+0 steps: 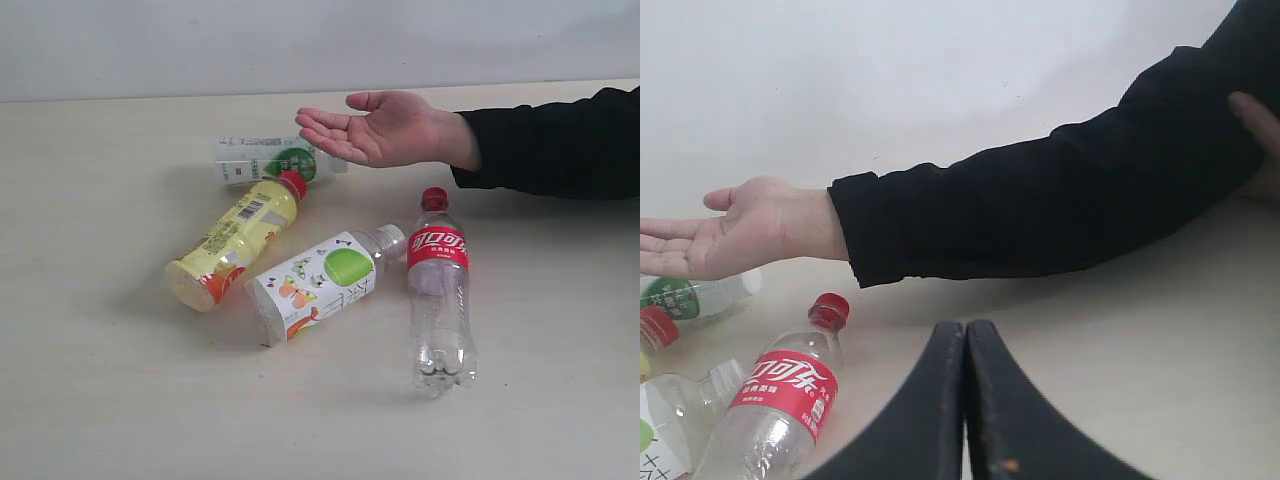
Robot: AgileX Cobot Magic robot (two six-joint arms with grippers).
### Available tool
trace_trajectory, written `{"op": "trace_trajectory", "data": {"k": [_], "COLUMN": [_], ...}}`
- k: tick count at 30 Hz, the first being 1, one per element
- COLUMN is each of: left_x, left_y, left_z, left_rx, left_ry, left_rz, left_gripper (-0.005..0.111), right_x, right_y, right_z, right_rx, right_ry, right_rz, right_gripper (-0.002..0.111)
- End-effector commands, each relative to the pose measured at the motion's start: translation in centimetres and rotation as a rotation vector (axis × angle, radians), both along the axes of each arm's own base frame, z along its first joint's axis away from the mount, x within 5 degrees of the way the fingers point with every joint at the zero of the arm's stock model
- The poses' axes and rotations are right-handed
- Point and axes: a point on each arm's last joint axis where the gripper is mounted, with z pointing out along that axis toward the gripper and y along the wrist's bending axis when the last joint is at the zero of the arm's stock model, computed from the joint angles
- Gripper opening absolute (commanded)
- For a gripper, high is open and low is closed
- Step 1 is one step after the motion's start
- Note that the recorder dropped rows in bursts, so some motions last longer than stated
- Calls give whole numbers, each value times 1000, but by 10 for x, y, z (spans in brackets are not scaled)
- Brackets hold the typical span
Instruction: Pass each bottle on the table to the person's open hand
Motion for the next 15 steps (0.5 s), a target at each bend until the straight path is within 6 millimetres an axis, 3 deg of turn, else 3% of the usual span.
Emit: {"op": "trace_trajectory", "data": {"k": [1,5,11,15], "left_x": [2,1,-8,-24], "left_y": [-2,-5,-8,-7], "left_z": [16,40,64,87], "left_rx": [49,-133,-504,-605], "left_ry": [-195,-439,-654,-942], "left_rz": [-25,-53,-136,-242], "left_gripper": [2,2,2,2], "right_x": [0,0,0,0], "right_y": [0,0,0,0], "right_z": [-1,-1,-1,-1], "right_rx": [-2,-2,-2,-2], "right_ry": [-7,-7,-7,-7], "right_rz": [-7,-7,-7,-7], "right_gripper": [0,0,0,0]}}
